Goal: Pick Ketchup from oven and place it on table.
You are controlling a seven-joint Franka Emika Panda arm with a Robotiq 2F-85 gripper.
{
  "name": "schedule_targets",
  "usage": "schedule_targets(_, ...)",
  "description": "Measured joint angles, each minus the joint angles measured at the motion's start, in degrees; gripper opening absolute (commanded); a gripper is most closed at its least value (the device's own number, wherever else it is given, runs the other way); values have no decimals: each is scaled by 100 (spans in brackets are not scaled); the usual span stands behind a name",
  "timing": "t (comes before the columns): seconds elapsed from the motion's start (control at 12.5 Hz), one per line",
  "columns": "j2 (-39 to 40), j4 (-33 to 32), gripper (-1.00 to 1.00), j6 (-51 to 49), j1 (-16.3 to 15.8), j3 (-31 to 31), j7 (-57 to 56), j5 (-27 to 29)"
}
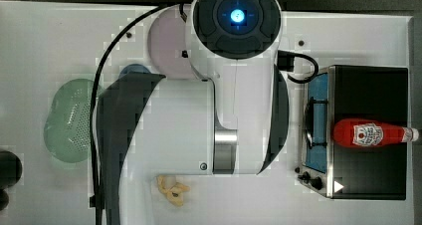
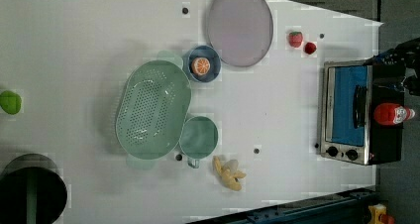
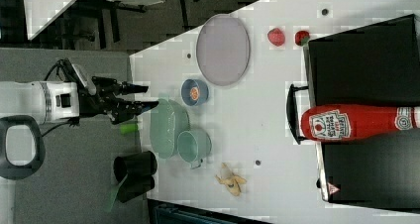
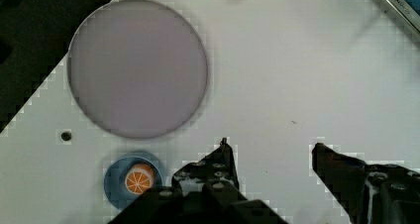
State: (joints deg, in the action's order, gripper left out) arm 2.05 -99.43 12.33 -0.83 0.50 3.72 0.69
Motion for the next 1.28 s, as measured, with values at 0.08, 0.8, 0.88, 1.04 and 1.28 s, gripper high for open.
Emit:
schedule_targets(0.08, -182, -196, 55, -284, -39, 73, -2, 27)
schedule_targets(0.8, -1453, -515, 100, -471, 24, 1697, -125, -84)
schedule_targets(0.88, -882, -688, 100, -98, 206, 2077, -141, -85)
schedule_targets(1.04, -262, -1035, 100, 271, 243, 2689, -143, -108)
schedule_targets(1.28, 182, -817, 100, 1071, 362, 3176, -142, -221)
